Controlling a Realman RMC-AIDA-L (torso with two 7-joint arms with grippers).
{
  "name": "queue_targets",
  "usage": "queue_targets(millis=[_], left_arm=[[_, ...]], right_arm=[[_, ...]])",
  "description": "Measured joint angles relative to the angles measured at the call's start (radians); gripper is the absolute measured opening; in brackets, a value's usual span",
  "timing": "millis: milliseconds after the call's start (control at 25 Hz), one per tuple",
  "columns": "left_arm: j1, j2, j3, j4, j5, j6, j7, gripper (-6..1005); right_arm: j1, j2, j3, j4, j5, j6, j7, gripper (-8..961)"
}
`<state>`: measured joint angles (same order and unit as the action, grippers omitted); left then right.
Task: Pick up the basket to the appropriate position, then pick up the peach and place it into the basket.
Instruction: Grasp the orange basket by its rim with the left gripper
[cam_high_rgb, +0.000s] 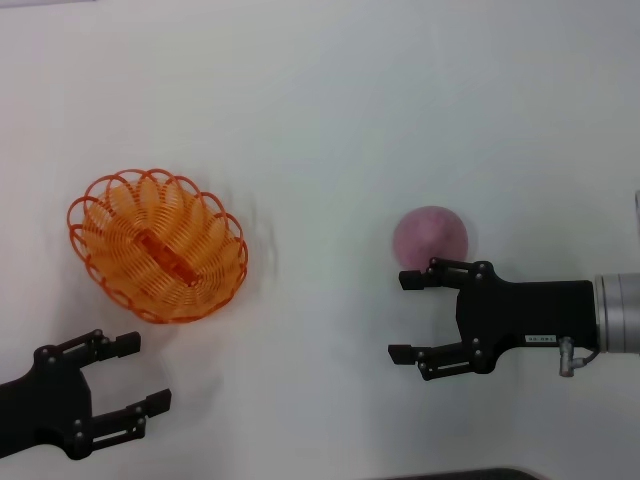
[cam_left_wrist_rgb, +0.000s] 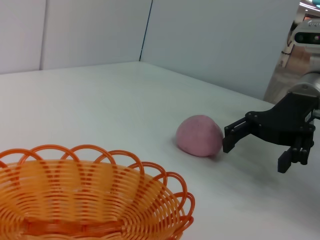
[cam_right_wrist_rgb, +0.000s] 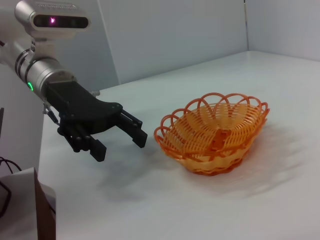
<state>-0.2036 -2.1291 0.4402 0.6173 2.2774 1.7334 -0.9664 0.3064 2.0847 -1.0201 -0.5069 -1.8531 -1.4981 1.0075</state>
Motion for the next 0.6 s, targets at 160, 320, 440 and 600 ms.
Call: queue_targets(millis=[160,320,440,600], left_arm=[[-0.002,0.0,0.0,-0.001,0.001,0.0,0.0,781],[-0.002,0.0,0.0,0.0,0.001,0.002,-0.002,781],[-0.002,0.001,0.0,-0.001,-0.003,0.003,-0.002,781],[-0.002,0.001,-0.001,0.002,-0.004,0.012,-0.011,781]], right_arm=[[0.001,0.001,0.0,0.001,0.0,0.0,0.0,945],[0.001,0.001,0.0,0.002,0.0,0.001,0.0,945],[0.003,0.001,0.0,0.003,0.0,0.001,0.0,945],[0.004,0.002,0.0,0.004,0.0,0.001,0.0,945]])
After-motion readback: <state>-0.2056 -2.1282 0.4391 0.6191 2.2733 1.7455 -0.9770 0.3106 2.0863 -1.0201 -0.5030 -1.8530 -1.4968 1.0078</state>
